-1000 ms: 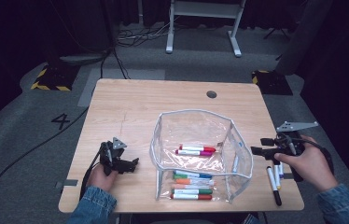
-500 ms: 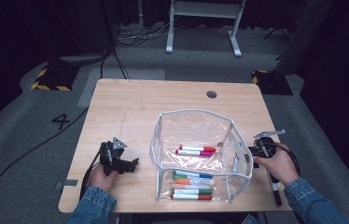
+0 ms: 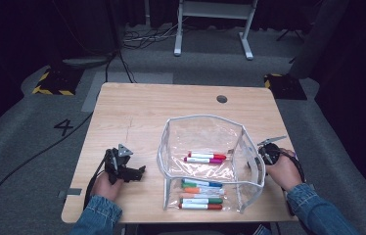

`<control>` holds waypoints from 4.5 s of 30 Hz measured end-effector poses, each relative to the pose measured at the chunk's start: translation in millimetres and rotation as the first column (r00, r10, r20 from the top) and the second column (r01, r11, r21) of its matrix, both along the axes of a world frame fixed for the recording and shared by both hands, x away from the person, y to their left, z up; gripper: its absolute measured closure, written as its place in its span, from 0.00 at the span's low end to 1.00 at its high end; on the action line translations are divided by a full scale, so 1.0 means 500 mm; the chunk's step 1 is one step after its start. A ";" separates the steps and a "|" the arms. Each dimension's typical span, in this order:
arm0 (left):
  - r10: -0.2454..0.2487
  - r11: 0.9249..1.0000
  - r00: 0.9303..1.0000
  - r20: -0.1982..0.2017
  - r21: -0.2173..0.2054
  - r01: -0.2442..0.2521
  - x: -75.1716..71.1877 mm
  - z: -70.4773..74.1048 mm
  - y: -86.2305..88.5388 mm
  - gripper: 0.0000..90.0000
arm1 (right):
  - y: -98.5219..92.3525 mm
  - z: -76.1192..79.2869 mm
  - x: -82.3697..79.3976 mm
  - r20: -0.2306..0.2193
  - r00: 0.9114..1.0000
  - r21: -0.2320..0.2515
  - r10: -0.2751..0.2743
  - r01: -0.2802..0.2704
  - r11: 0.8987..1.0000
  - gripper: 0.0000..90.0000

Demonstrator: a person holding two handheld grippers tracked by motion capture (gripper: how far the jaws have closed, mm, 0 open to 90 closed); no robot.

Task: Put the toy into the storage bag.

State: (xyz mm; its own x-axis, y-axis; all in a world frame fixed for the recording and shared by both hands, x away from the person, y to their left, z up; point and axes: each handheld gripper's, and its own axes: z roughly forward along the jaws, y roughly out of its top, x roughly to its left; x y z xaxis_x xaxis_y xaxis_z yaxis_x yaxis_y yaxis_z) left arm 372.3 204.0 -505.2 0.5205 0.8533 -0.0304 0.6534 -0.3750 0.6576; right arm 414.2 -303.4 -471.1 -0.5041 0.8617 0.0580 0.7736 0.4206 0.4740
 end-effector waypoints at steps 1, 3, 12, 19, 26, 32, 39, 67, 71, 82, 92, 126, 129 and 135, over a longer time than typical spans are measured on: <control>0.000 1.000 1.000 -0.001 0.001 0.000 0.000 0.000 0.000 0.00 | 0.000 0.002 0.001 -0.007 1.000 -0.016 -0.005 0.005 1.000 0.79; 0.000 1.000 1.000 0.000 0.002 0.000 0.000 0.000 0.000 0.00 | 0.002 0.004 0.004 -0.016 1.000 -0.034 -0.025 0.024 0.999 0.85; -0.001 1.000 1.000 0.000 0.001 0.001 0.000 0.000 0.000 0.00 | -0.003 0.004 0.008 -0.047 0.998 0.016 -0.044 0.045 0.999 0.86; 0.000 1.000 1.000 0.000 0.002 0.000 0.000 0.000 0.000 0.00 | -0.014 0.051 -0.006 -0.014 1.000 0.066 -0.022 0.023 0.998 0.86; 0.000 1.000 1.000 0.000 0.000 0.000 0.000 0.000 0.000 0.00 | -0.027 0.125 -0.026 0.036 0.999 0.135 -0.015 0.010 0.991 0.86; 0.000 1.000 1.000 -0.001 0.001 0.000 0.000 0.000 0.000 0.00 | -0.041 0.193 -0.047 0.085 0.996 0.196 -0.001 -0.015 0.981 0.86; 0.000 1.000 1.000 -0.001 0.001 0.000 0.000 0.000 0.000 0.00 | -0.047 0.264 -0.075 0.128 0.991 0.224 0.045 -0.073 0.972 0.86; 0.001 1.000 1.000 0.000 0.000 -0.001 0.000 0.000 0.000 0.00 | 0.042 0.446 -0.164 0.233 0.921 0.226 0.313 -0.364 0.903 0.86; 0.001 1.000 1.000 0.000 0.000 -0.001 0.000 0.000 0.000 0.00 | 0.069 0.451 -0.166 0.226 0.902 0.218 0.369 -0.416 0.883 0.86; 0.002 1.000 1.000 -0.001 0.002 -0.002 0.000 0.000 0.000 0.00 | 0.158 0.452 -0.160 0.213 0.827 0.213 0.520 -0.559 0.802 0.86; 0.002 1.000 1.000 -0.001 0.002 -0.002 0.000 0.000 0.000 0.00 | 0.230 0.434 -0.138 0.167 0.784 0.181 0.598 -0.621 0.763 0.86; 0.001 1.000 1.000 -0.002 0.004 -0.001 0.001 0.001 0.000 0.00 | 0.363 0.219 -0.096 -0.220 0.592 0.137 0.775 -0.768 0.626 0.86; -0.002 1.000 1.000 0.002 0.003 0.002 0.002 0.000 0.000 0.00 | 0.369 0.204 -0.095 -0.255 0.575 0.139 0.777 -0.774 0.618 0.86; 0.000 1.000 1.000 -0.005 0.001 0.000 0.002 0.001 -0.001 0.00 | 0.377 0.177 -0.090 -0.300 0.557 0.121 0.774 -0.783 0.610 0.86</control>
State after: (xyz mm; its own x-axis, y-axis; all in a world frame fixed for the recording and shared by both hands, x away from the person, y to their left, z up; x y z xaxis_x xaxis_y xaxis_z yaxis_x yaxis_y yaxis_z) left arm 373.1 203.7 -504.9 0.5202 0.8534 -0.0320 0.6567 -0.3758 0.6539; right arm 369.3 -114.8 -382.5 -0.9394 0.1451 0.3106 0.2327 0.9352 0.2669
